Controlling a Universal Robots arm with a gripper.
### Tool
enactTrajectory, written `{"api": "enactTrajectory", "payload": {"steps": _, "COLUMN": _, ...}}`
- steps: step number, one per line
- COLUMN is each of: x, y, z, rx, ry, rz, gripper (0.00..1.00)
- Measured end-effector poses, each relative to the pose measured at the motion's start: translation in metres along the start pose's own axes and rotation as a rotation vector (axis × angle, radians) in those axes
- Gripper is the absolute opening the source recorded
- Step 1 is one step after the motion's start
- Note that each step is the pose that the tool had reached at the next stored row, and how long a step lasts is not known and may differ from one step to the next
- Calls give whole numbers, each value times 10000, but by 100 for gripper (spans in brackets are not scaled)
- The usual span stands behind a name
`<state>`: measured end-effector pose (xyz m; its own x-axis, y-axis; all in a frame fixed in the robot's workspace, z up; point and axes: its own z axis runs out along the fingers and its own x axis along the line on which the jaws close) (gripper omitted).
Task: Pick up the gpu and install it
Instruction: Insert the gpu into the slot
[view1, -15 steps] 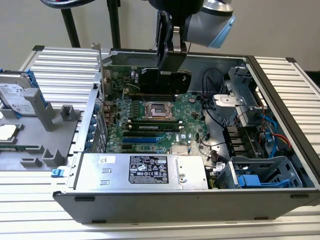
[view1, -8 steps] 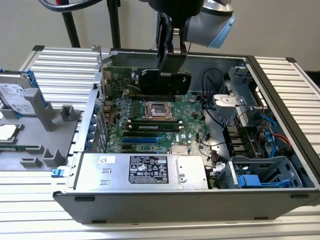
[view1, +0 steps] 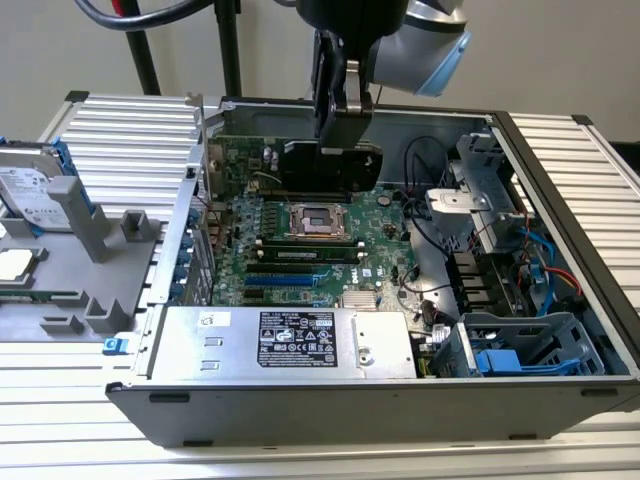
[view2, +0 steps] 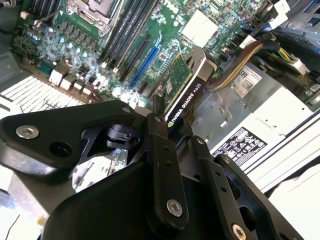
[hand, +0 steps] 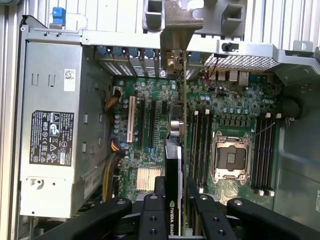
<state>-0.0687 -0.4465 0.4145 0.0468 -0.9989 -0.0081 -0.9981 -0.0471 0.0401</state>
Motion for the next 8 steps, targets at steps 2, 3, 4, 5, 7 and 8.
{"api": "enactTrajectory", "payload": {"steps": 2, "x": 0, "y": 0, "z": 3, "rx": 2, "ry": 1, "rz": 0, "gripper": 0}}
{"api": "enactTrajectory", "payload": {"steps": 3, "x": 0, "y": 0, "z": 5, "rx": 2, "ry": 0, "rz": 0, "gripper": 0}}
{"api": "enactTrajectory", "payload": {"steps": 4, "x": 0, "y": -1, "z": 7, "rx": 3, "ry": 1, "rz": 0, "gripper": 0}}
{"api": "enactTrajectory", "payload": {"steps": 5, "x": 0, "y": -1, "z": 9, "rx": 4, "ry": 0, "rz": 0, "gripper": 0}}
{"api": "enactTrajectory", "payload": {"steps": 7, "x": 0, "y": -1, "z": 13, "rx": 4, "ry": 1, "rz": 0, "gripper": 0}}
{"api": "enactTrajectory", "payload": {"steps": 8, "x": 0, "y": -1, "z": 15, "rx": 3, "ry": 1, "rz": 0, "gripper": 0}}
